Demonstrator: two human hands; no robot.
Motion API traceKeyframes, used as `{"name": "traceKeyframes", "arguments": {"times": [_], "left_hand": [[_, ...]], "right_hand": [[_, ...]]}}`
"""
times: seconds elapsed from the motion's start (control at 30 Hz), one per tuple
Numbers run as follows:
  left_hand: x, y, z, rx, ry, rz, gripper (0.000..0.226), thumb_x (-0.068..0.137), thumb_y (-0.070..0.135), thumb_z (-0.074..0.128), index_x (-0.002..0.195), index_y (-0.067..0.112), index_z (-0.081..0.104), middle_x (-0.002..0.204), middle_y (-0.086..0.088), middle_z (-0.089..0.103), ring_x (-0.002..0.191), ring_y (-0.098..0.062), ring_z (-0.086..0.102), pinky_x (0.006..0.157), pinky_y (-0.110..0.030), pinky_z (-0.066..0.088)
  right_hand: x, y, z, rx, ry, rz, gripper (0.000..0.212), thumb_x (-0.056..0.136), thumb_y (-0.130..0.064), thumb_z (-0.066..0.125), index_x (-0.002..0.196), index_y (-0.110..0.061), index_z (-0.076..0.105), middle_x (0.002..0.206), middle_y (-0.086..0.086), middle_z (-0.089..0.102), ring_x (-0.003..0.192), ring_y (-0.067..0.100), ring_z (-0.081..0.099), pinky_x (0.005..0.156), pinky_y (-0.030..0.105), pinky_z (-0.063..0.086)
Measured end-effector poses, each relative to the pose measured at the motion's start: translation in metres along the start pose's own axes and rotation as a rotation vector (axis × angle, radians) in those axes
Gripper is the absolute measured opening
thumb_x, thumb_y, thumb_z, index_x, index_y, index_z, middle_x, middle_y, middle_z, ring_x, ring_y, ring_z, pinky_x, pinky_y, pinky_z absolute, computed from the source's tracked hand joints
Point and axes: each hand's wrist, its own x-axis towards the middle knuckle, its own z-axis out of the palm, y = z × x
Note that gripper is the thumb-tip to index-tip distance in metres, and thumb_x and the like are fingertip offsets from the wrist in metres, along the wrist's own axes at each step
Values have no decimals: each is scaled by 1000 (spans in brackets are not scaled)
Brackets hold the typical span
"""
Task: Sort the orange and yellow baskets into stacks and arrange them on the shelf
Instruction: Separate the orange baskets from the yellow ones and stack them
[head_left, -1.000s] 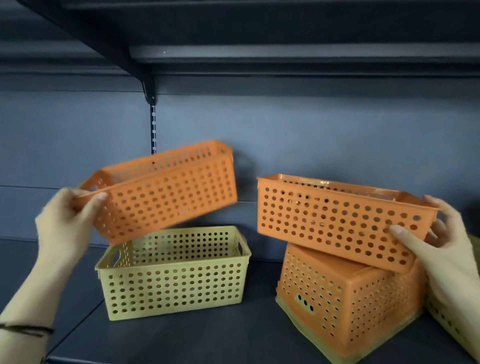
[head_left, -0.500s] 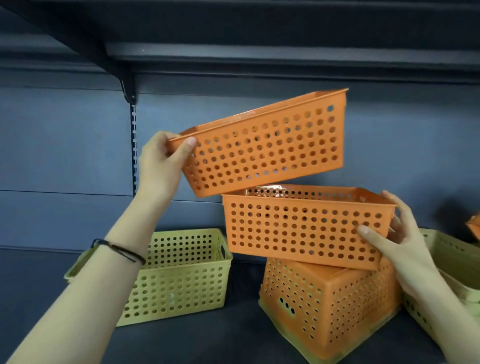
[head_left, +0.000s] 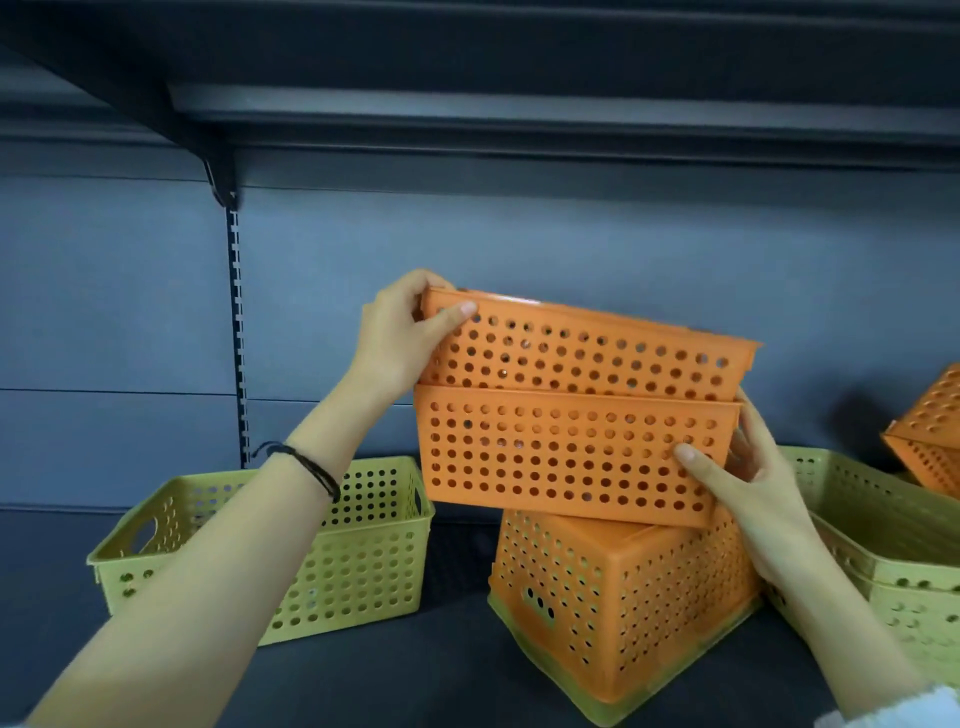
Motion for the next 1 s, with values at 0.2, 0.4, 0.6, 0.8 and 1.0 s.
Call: {"name": "traceKeyframes", "arguments": {"times": [0.2,0.4,0.6,0.8,1.0], "left_hand": [[-27,-24,4,-79,-36,-118,25,83,31,71,106,29,60,92,0,71,85,-15,68,74,-31,56],[-58,-46,11,-203,-68,-234,60,85,40,65,139,40,38,135,4,51,119,-2,54,83,-16,48],[-75,-46,4,-464,-137,-334,90,74,33,73,144,47,18,128,5,59,115,-13,60,90,-43,55],[-79,-50,-67,-280,31,-248,69,82,16,72,130,46,31,107,-3,69,102,-21,66,79,-44,56],[-95,-68,-116,-236,171,-278,65,80,8,73,121,44,38,90,-3,66,75,-5,68,59,-25,55]], "right_hand": [[-3,3,-1,-5,10,-2,97,55,-65,80,141,-47,40,135,-8,59,123,15,57,97,50,51],[-4,4,1,-11,14,-1,102,54,-71,77,144,-50,33,138,-10,56,126,12,54,101,48,48],[-4,-3,17,-22,-32,-54,86,75,-50,72,149,-39,29,134,-4,61,123,11,58,101,45,49],[-2,-11,77,-49,-101,-82,70,87,-27,67,148,-37,33,130,-12,63,118,2,59,99,38,50],[10,-18,119,-360,-334,-52,61,91,-27,65,144,-41,39,127,-25,57,124,3,51,108,34,38]]}}
